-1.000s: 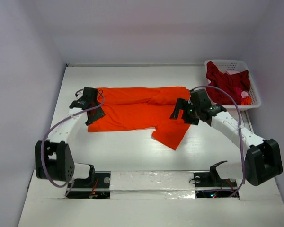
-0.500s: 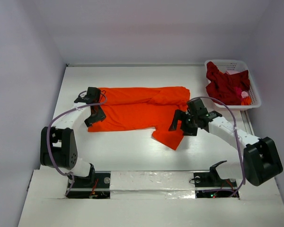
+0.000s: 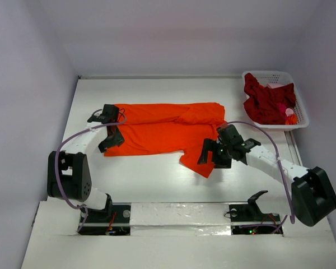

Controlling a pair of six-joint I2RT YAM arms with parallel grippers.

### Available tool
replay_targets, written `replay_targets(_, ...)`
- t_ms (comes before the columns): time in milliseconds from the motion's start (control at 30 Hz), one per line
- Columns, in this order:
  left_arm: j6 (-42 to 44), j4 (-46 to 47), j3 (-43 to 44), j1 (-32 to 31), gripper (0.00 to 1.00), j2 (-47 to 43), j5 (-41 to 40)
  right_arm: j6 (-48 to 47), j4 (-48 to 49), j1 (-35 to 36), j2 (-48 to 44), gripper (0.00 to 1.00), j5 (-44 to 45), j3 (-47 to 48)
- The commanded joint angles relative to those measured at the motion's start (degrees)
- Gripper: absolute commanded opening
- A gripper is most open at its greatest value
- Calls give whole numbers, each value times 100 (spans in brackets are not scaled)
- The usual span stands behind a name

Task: Fold and stack the t-shirts
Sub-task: Fold the tshirt

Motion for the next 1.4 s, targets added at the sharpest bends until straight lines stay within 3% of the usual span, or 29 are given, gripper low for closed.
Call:
replay_targets(0, 6, -269, 57, -10, 55, -3, 65, 108, 120, 187, -181, 97, 16, -120)
replay_targets(633, 164, -805, 1278, -10, 54, 499, -461, 600, -205, 1023, 223, 94, 789, -77)
replay_targets(1000, 260, -806, 1323, -10, 54, 428, -427, 1189, -12, 1198, 680, 88, 1632, -68)
replay_targets(1100, 304, -805, 1296, -10, 54, 384, -453, 1277, 102, 1198, 925, 84, 1642, -42)
replay_targets(1200, 348, -806, 1296, -10, 55, 340, -523, 1348, 182, 1198, 1076, 72, 1615, -59)
replay_targets(1233, 357, -797, 1288, 60, 55, 323, -549, 1365, 182, 1198, 1076, 62, 1633, -77)
replay_targets(1267, 366, -788, 1279, 130, 55, 314, -532, 1365, 182, 1198, 1067, 57, 1642, -77)
replay_targets(1367, 419, -797, 1305, 210, 55, 288, -497, 1365, 129, 1198, 1041, 55, 1703, -68)
